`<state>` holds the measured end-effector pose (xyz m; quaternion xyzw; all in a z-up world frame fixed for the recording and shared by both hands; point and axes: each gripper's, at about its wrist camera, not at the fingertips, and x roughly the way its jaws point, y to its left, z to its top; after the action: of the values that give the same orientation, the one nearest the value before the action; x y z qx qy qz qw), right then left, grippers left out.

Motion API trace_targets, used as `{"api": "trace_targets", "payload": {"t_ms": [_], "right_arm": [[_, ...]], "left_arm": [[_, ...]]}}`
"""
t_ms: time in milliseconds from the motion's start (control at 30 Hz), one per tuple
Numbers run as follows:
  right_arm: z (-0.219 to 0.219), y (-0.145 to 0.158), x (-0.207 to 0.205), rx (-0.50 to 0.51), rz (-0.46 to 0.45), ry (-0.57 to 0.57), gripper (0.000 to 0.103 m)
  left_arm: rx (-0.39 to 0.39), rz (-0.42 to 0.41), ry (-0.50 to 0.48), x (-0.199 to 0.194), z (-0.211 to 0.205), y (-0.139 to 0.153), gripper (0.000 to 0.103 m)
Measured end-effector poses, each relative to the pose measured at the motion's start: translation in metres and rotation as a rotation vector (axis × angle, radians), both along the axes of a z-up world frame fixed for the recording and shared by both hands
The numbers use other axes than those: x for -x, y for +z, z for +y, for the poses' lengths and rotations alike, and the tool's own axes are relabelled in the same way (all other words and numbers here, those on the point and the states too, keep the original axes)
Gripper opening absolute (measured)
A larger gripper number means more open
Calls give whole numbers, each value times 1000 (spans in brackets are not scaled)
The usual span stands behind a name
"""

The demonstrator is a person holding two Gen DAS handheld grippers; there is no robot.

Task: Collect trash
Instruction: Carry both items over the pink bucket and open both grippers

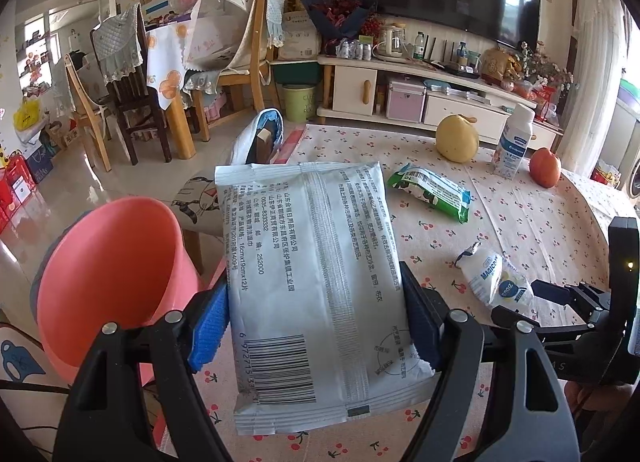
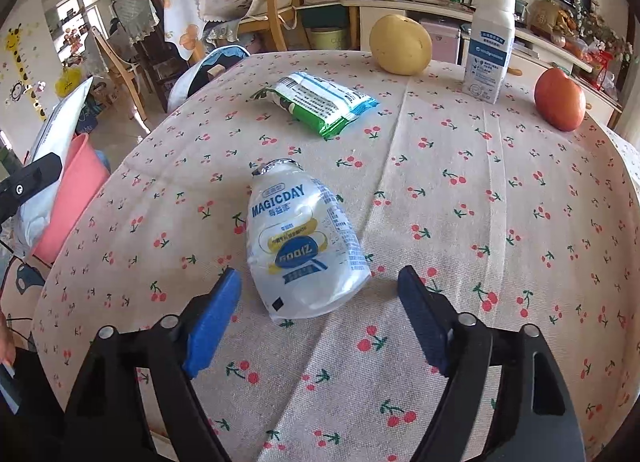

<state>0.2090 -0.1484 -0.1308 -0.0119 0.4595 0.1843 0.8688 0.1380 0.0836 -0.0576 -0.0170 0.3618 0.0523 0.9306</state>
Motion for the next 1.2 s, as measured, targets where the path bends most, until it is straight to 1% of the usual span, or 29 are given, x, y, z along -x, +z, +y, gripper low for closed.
{"api": "trace_targets", "payload": {"t_ms": [233, 300, 333, 367, 633, 767, 900, 1067, 1200], "right_arm": [[22, -3, -11, 105, -25, 18, 83], [25, -4, -11, 140, -44, 13, 78], [26, -3, -11, 140, -53, 21, 67], [27, -3, -11, 146, -54, 19, 64], [35, 2, -5, 176, -90, 6, 63], [44, 20, -1, 158, -133, 6, 63], [64, 46, 4, 99, -162, 32, 63], [111, 78, 11, 24, -195, 117, 63], [159, 99, 17, -42, -205, 201, 63]], "left_arm": [[32, 14, 16, -2, 9, -3, 77], [41, 13, 22, -2, 12, -2, 77], [45, 12, 24, -2, 13, -2, 77], [51, 10, 28, -2, 15, -1, 77], [98, -10, 52, 1, 31, 5, 77], [122, -26, 70, 4, 42, 10, 77], [150, -51, 100, 8, 59, 16, 77], [195, -85, 167, 14, 88, 23, 77], [230, -110, 259, 19, 124, 25, 77]]}}
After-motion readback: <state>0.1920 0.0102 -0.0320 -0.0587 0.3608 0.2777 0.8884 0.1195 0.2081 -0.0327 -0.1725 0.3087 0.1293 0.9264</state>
